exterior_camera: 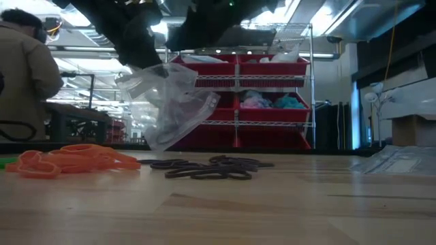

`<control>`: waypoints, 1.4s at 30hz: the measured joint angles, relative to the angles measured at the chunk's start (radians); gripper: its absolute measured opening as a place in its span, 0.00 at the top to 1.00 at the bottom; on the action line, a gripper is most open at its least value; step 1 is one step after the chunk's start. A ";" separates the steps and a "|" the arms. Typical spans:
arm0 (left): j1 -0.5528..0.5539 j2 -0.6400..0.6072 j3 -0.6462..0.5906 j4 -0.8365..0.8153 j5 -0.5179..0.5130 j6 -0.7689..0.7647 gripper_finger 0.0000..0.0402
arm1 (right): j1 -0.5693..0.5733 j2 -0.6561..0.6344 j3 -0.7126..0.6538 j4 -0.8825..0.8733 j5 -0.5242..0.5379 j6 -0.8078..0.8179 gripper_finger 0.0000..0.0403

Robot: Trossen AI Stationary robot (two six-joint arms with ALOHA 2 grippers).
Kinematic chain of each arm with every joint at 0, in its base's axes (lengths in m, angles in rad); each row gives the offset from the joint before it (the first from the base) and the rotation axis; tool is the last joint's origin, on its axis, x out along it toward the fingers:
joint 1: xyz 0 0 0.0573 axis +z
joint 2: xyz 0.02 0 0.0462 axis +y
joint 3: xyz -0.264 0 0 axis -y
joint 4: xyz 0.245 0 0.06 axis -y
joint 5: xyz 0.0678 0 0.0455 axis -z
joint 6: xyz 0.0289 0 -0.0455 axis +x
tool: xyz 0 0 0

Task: Sort rubber bands
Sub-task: Put the black rubber band into the transparent zip bag

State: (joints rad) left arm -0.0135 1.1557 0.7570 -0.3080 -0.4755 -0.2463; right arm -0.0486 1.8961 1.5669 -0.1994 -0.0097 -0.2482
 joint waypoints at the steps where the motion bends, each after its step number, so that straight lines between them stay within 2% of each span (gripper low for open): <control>1: 0.000 0.000 0.000 0.002 -0.003 0.014 1.00 | 0.001 -0.001 0.000 -0.003 0.000 -0.003 0.58; 6: 0.001 -0.004 0.000 0.001 -0.019 0.039 1.00 | 0.003 -0.041 0.000 -0.112 0.008 -0.008 0.60; 12: 0.000 -0.004 0.000 -0.004 -0.018 0.019 1.00 | 0.002 -0.133 0.002 -0.438 0.009 0.026 0.60; 16: 0.000 -0.004 0.000 -0.004 -0.019 0.014 1.00 | 0.002 -0.151 -0.100 -0.503 0.009 0.072 0.60; 19: 0.000 -0.004 0.000 -0.004 -0.018 0.013 1.00 | 0.003 -0.163 -0.244 -0.429 0.009 0.112 0.60; 25: 0.000 -0.003 0.000 -0.003 -0.019 0.011 1.00 | 0.003 -0.160 -0.535 -0.098 0.007 0.198 0.60; 28: 0.000 -0.003 0.000 -0.003 -0.019 0.007 1.00 | 0.003 -0.159 -0.635 0.014 0.030 0.239 0.60; 36: 0.000 -0.003 0.000 -0.001 -0.019 -0.014 1.00 | 0.003 -0.120 -0.722 0.220 0.044 0.311 0.60; 42: 0.000 -0.003 0.000 -0.003 -0.018 -0.034 1.00 | 0.003 -0.065 -0.721 0.261 0.008 0.331 0.66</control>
State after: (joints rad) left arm -0.0135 1.1526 0.7574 -0.3109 -0.4938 -0.2806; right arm -0.0452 1.8313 0.8462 0.0617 -0.0014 0.0825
